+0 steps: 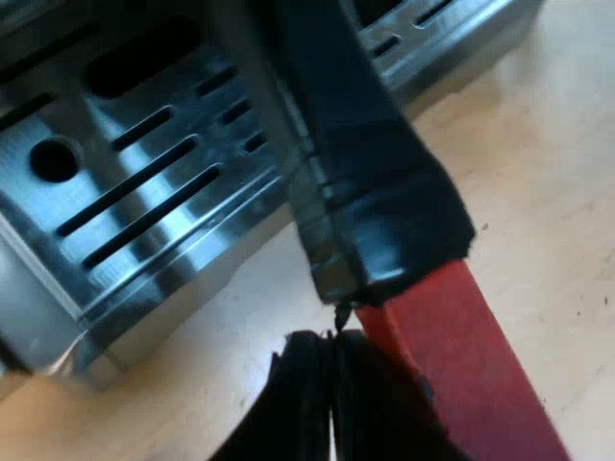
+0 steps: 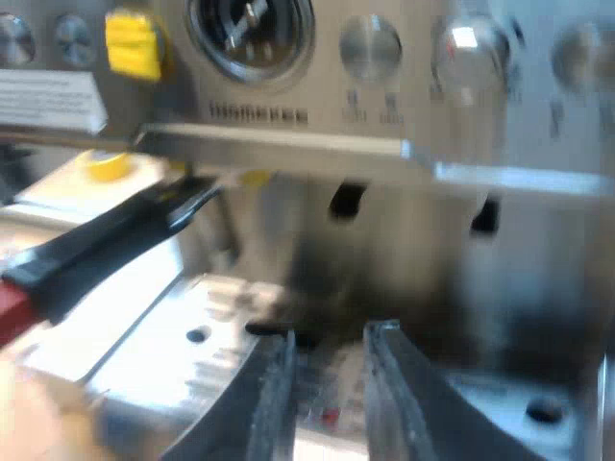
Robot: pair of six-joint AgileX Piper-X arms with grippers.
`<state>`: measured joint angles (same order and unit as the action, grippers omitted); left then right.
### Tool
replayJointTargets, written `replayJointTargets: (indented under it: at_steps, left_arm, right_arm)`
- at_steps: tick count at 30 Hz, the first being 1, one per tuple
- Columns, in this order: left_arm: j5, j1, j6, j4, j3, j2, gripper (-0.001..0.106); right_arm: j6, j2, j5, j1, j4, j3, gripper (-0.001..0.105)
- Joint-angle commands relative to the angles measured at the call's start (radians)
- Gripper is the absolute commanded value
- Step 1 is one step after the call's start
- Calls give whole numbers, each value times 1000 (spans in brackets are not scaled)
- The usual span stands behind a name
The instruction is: Put the handle in the coffee machine
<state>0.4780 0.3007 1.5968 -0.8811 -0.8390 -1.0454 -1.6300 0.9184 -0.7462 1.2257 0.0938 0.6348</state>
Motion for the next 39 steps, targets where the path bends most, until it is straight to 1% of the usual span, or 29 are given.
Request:
replayJointTargets:
  at_steps: [1, 2, 4, 6, 9, 11, 12, 13, 14, 15, 16, 17, 21, 24, 25, 27, 28, 29, 30, 31, 32, 34, 35, 36, 37, 39]
  left_arm:
    - [121, 73, -24, 44, -4, 18, 0]
    - [121, 85, -24, 58, -4, 18, 0]
    - [125, 101, -29, 81, -4, 18, 0]
    - [128, 120, -47, 122, -4, 18, 0]
    - [157, 147, -61, 185, -4, 7, 0]
    - [194, 165, -61, 234, -4, -15, 0]
    - [202, 168, -61, 240, -4, -20, 0]
    - [224, 175, -61, 267, -4, -40, 0]
    - [236, 181, -61, 285, -4, -56, 0]
    - [238, 182, -61, 294, -4, -64, 0]
    - [238, 181, -61, 312, -4, -78, 0]
    - [238, 181, -61, 331, -4, -88, 0]
    - [234, 181, -61, 372, -4, -94, 0]
    - [230, 181, -54, 347, -8, -84, 1]
    - [230, 178, -54, 319, -8, -75, 5]
    - [230, 175, -54, 272, -8, -57, 16]
    - [230, 170, -54, 242, -8, -42, 25]
    - [230, 164, -54, 217, -8, -28, 31]
    - [230, 162, -54, 211, -8, -25, 33]
    - [230, 152, -54, 184, -8, -5, 45]
    - [221, 126, -54, 144, -8, 31, 65]
    - [178, 89, -54, 97, -8, 85, 79]
    - [170, 64, -54, 66, -8, 113, 83]
    - [169, 56, -54, 49, -8, 126, 84]
    - [169, 29, -54, 21, -8, 147, 85]
    - [169, -10, -54, -30, -8, 193, 85]
  right_arm:
    - [113, -89, 54, 2, -185, 1, 21]
    - [143, -123, 56, 2, -246, 1, 21]
    - [171, -161, 56, 2, -294, 1, 21]
    - [175, -191, 56, 2, -324, 1, 21]
    - [175, -232, 56, 2, -344, 1, 22]
    - [175, -244, 56, 2, -348, 1, 25]
    - [175, -252, 56, 2, -358, 1, 38]
    - [175, -259, 56, 2, -366, 1, 49]
    - [175, -260, 56, 2, -369, 1, 59]
    - [175, -260, 56, 2, -369, 1, 62]
    - [175, -259, 62, 2, -369, 1, 70]
    - [175, -259, 82, 2, -369, 1, 75]
    - [175, -256, 136, 2, -369, 1, 75]
    - [167, -256, 146, 2, -369, 1, 75]
    - [167, -256, 145, 2, -369, 1, 75]
    - [167, -256, 145, 2, -369, 1, 75]
    - [167, -256, 145, 2, -369, 1, 75]
    - [167, -256, 145, 2, -369, 1, 75]
    - [167, -256, 145, 2, -369, 1, 75]
    - [167, -256, 145, 2, -369, 1, 75]
    - [167, -256, 145, 2, -369, 1, 75]
    - [167, -256, 145, 2, -376, 1, 75]
    - [167, -256, 145, 2, -378, 1, 75]
    - [167, -256, 145, 2, -379, 1, 75]
    - [169, -256, 145, 2, -385, 1, 75]
    - [157, -256, 193, 2, -392, 1, 75]
